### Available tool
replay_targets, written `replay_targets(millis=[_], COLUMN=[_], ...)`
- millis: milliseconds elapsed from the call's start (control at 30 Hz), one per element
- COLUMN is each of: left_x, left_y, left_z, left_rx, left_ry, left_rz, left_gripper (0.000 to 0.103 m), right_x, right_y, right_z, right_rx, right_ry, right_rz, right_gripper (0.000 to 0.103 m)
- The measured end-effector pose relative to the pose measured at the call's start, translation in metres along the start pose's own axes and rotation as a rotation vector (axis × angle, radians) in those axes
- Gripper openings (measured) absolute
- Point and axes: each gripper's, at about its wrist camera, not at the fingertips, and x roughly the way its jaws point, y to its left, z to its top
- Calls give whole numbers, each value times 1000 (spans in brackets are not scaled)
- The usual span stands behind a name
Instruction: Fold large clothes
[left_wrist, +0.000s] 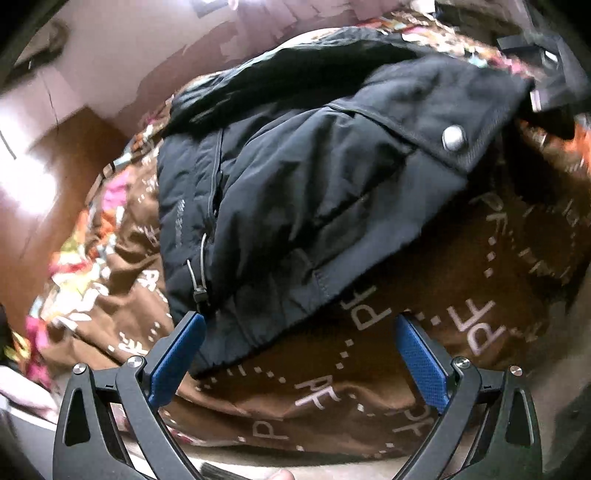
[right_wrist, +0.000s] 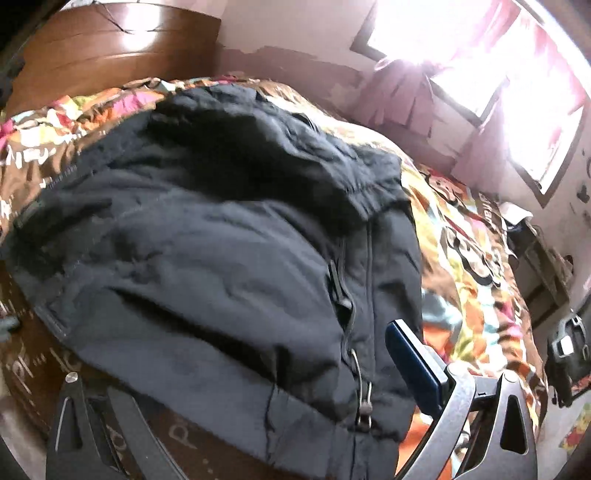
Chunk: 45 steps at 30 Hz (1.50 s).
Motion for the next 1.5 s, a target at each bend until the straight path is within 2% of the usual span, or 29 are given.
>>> replay_targets(millis=[167,333,433,500,567,600,700,867,1033,1133,1167,1233,1300,1367,1400,1433,1500], left_x=[9,8,5,4,3,0,-12,-33,-41,-42,-41,-37,-37,-38,-39,-40,-43], left_y=[-6,12,25,37,49,57,71,81,80,79,79,79,76,70,68,66,67], left_z=[5,7,9,11,14,16,22,40,49,48,46,44,43,44,45,46,49], left_rx=[34,-29,-67,-91,-120,-144,-190,-168,-147,-152,-153,-151,-148,-137,-131,-129,-125], left_ry=[-11,-37,-45,-55,-66,-78,-126,-215,-257,-263,-262,-254,-255,-269,-275,-284,-298], left_rz=[165,221,241,254,262,252,243,271,292,297,299,298,293,316,326,335,330], left_gripper=[100,97,79,61,50,49,46,44,44,44,44,43,36,34,32,31,22], right_x=[-4,-8,-10,-12,-13,-14,-15,-21,-21,-21,-21,-21,-21,-20,-21,-21,-23], right_y=[-20,-32,-40,-42,-43,-42,-40,-29,-13,-7,-5,-2,2,8,11,12,13], right_z=[29,44,51,54,55,54,50,34,7,-7,-11,-17,-19,-18,-17,-16,-14], right_rx=[69,129,169,189,193,190,168,48,-73,-92,-93,-84,-66,-59,-53,-41,-22], right_ry=[-13,-26,-39,-48,-55,-57,-64,-110,-138,-148,-153,-156,-157,-165,-170,-174,-182], right_rz=[82,121,135,137,132,128,95,-34,-131,-161,-160,-118,-77,-68,-57,-44,-43], right_gripper=[102,102,102,102,102,102,102,102,102,101,99,82,51,38,28,23,18])
